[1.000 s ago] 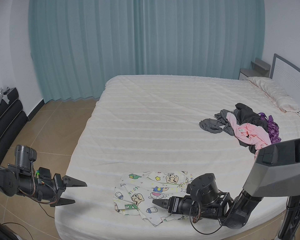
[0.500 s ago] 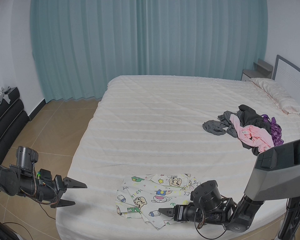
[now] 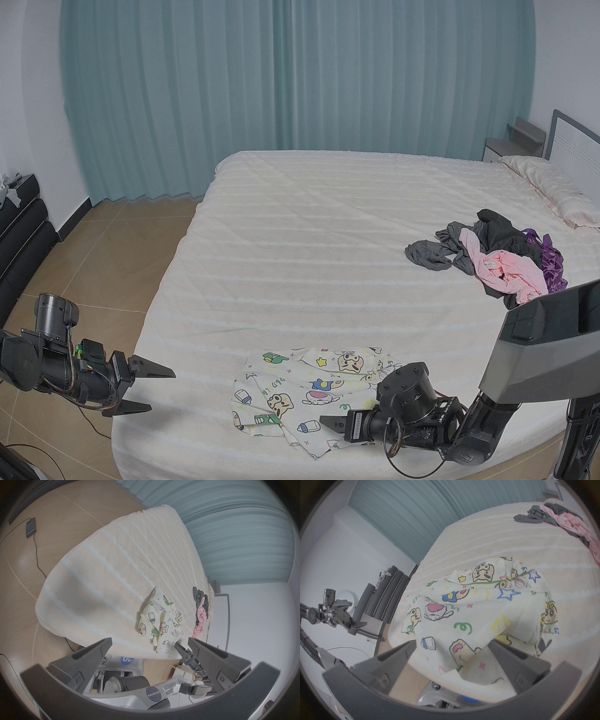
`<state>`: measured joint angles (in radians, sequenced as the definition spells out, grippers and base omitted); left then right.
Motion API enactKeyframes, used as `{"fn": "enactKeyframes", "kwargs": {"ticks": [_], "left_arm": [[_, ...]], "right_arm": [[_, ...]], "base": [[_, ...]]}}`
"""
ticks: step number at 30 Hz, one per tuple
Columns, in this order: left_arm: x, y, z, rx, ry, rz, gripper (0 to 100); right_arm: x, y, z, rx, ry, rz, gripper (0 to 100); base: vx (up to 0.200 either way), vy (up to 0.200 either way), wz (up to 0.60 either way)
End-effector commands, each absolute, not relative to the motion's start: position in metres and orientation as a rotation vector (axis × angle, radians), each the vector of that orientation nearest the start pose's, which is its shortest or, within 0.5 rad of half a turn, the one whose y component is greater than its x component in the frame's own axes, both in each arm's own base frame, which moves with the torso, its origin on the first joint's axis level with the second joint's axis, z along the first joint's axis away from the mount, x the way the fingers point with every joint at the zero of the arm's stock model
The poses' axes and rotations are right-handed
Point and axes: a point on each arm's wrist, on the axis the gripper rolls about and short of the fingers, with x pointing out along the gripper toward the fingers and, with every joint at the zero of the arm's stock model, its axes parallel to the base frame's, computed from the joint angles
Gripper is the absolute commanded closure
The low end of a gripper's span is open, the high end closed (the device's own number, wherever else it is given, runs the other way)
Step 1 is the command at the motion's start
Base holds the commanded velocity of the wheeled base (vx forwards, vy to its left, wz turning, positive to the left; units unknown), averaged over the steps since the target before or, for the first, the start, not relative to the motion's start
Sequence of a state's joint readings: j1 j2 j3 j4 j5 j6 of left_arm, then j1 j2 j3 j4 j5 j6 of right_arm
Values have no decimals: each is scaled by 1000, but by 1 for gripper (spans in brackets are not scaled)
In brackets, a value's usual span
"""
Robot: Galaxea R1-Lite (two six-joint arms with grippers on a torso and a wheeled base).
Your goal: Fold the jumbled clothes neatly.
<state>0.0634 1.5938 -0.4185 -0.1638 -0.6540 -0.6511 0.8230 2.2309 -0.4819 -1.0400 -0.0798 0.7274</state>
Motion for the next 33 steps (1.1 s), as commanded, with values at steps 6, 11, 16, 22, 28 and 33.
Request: {"fn": "enactKeyframes", "kwargs": {"ticks": [6, 11, 16, 22, 28, 33], "left_arm": [[196, -1, 82, -947, 1136, -207, 0], [195, -1, 82, -946, 1138, -205, 0], [196, -2, 81, -946, 1140, -206, 0], [197, -2, 78, -949, 1152, -200, 0], [198, -2, 77, -950, 1160, -198, 0], [199, -2, 74, -952, 1175, -194, 0]], "right_arm": [[215, 218, -14, 365, 835, 388, 100], [229, 203, 2, 423, 778, 345, 100], [249, 189, 7, 520, 757, 280, 100], [276, 175, 7, 589, 766, 259, 100], [303, 169, 9, 631, 795, 249, 100], [320, 169, 7, 681, 861, 240, 100]], "base": [[0, 0, 0], [0, 0, 0], [0, 0, 0], [0, 0, 0], [0, 0, 0], [0, 0, 0]]}}
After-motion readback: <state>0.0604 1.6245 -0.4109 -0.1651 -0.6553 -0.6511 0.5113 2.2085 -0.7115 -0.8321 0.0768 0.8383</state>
